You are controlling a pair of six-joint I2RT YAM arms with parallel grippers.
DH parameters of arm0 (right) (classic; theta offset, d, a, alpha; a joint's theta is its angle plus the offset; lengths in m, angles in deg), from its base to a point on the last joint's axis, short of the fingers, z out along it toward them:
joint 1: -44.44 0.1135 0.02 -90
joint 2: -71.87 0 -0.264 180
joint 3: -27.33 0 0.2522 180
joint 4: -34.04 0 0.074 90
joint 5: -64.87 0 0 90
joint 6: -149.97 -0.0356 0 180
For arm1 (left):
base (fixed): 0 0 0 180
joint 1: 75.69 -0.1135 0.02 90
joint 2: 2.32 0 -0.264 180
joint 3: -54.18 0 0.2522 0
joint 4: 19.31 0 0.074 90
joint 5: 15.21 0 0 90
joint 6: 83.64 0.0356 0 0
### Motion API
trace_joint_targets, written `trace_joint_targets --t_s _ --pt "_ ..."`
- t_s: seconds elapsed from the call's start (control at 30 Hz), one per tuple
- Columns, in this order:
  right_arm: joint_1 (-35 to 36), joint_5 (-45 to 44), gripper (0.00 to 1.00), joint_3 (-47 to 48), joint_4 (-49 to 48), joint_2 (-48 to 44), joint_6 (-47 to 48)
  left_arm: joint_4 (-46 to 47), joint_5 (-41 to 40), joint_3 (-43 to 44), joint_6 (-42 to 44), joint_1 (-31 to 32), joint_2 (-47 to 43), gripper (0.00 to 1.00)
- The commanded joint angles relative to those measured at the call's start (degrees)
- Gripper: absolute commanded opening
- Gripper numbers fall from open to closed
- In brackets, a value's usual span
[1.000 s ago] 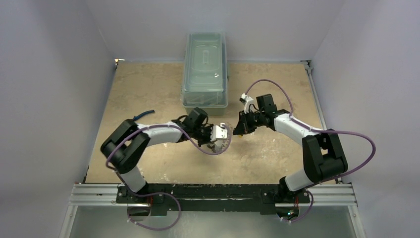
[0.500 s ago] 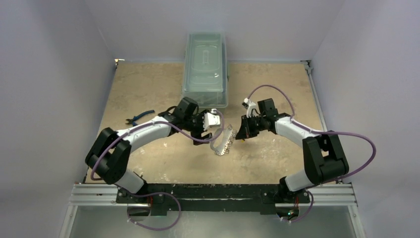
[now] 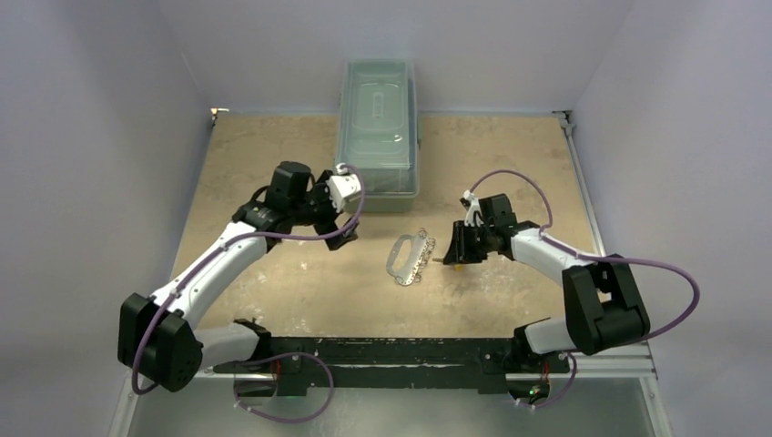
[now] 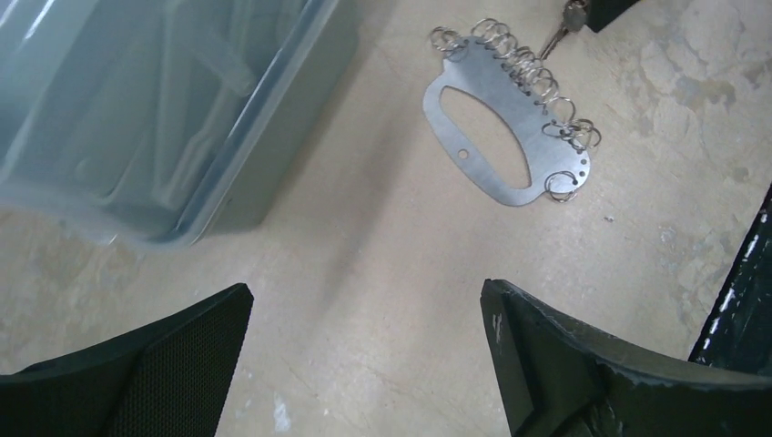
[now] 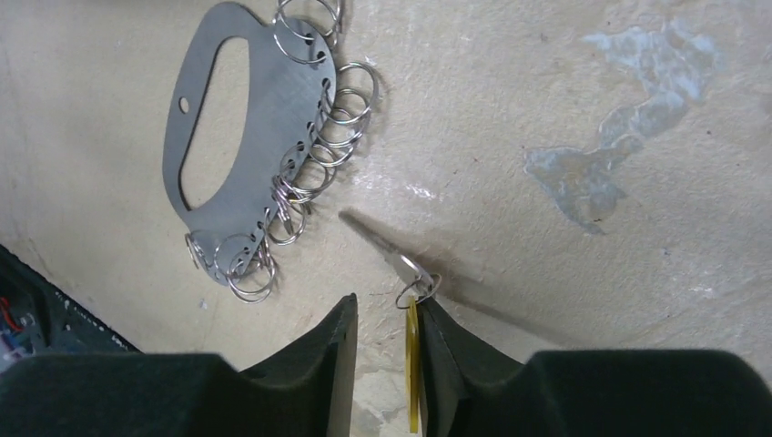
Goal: Remove the keys from the keyring
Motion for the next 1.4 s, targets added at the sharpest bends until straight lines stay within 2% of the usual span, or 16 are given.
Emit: trace_joint_targets --t_s 0.0,0.13,0.3,0.43,0.5,0.7,0.9,1.0,1.1,1.17,1.27,1.37 --pt "-0.5 -3.6 0.36 -0.6 -1.1 -2.1 -1.9 -2.7 -2.4 0.0 -7.4 -4.7 -3.6 0.98" --pt "-0.6 -3.0 0.44 0.3 -0.2 -5.4 -1.1 -4.2 -2.4 1.1 -11.4 -12.1 -5.2 0.99" --pt "-0.8 -2.9 0.64 0.6 0.5 -10.1 -0.9 -8.2 -3.8 2.9 -17.0 -17.8 -6.0 0.99" --pt "-1.2 -3.1 0.92 -0.2 2.4 -12.5 -1.6 -10.7 -1.8 4.6 -22.0 -22.5 -5.5 0.99" --pt "-1.2 -5.0 0.99 -0.4 3.4 -13.2 -2.3 -11.0 -0.6 4.8 -22.7 -23.9 -5.7 0.99" --pt "-1.8 -5.8 0.99 1.4 4.9 -14.9 -1.5 -9.3 -1.7 4.6 -26.5 -27.0 -6.6 0.99" --pt "-4.9 -4.5 0.99 7.8 5.8 -17.8 5.0 -11.6 -0.2 9.7 -29.6 -30.0 -2.0 0.99" --pt "-10.0 -0.3 0.99 16.1 8.2 -14.4 9.7 -13.4 -0.2 15.5 -29.3 -31.9 2.3 0.99" --pt "-15.6 3.4 0.99 27.7 12.5 -7.7 14.5 -19.2 -2.4 25.2 -28.1 -32.9 10.4 0.99" --pt "-21.7 7.9 0.99 34.4 13.8 -3.4 16.4 -22.6 -2.8 30.8 -26.9 -34.8 14.4 0.99" --pt "-27.5 10.8 0.99 39.9 13.5 0.6 19.0 -25.4 -3.4 37.0 -26.7 -37.5 19.0 0.99" --pt "-31.7 13.3 0.99 41.4 14.3 3.4 20.0 -26.6 -5.2 38.3 -26.8 -38.5 20.9 0.99"
